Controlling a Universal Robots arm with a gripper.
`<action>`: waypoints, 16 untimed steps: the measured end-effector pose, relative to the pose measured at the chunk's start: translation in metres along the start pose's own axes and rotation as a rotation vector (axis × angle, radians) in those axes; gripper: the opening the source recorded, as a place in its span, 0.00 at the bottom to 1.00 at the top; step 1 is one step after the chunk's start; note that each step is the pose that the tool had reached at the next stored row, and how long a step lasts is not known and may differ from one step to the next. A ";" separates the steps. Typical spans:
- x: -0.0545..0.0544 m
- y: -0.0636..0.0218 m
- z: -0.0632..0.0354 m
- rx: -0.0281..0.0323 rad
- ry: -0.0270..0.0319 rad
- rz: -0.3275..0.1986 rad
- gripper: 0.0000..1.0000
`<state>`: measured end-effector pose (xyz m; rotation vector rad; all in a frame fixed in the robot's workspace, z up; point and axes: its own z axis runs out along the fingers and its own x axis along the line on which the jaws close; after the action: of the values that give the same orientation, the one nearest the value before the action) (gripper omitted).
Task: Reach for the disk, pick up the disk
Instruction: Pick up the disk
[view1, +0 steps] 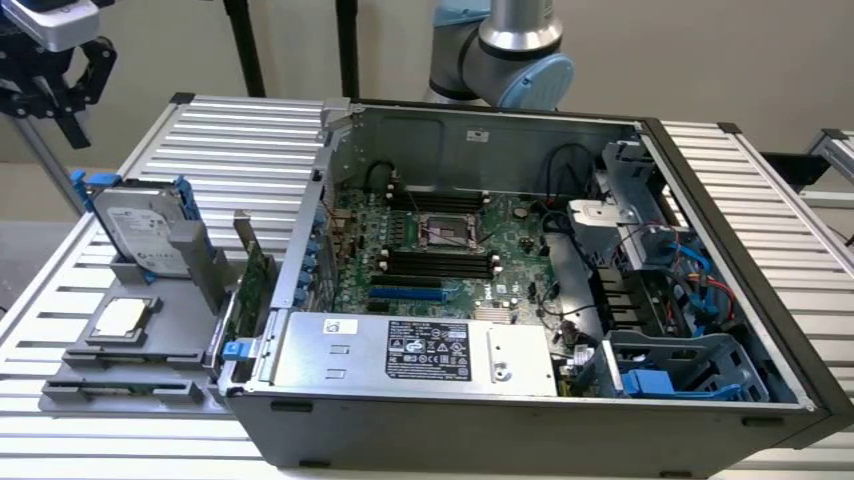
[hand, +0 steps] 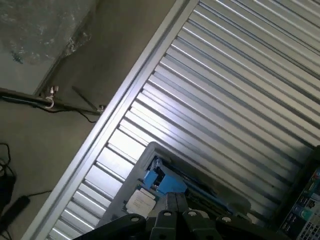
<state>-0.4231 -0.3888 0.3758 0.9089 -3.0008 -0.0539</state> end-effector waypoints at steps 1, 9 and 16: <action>0.000 0.0000 0.0000 -0.0001 0.0006 -0.019 0.11; 0.000 0.0000 0.0001 -0.0003 0.0050 -0.164 0.11; 0.000 0.0000 0.0002 -0.0004 0.0088 -0.292 0.11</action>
<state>-0.4232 -0.3888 0.3756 1.3339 -2.8338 -0.0512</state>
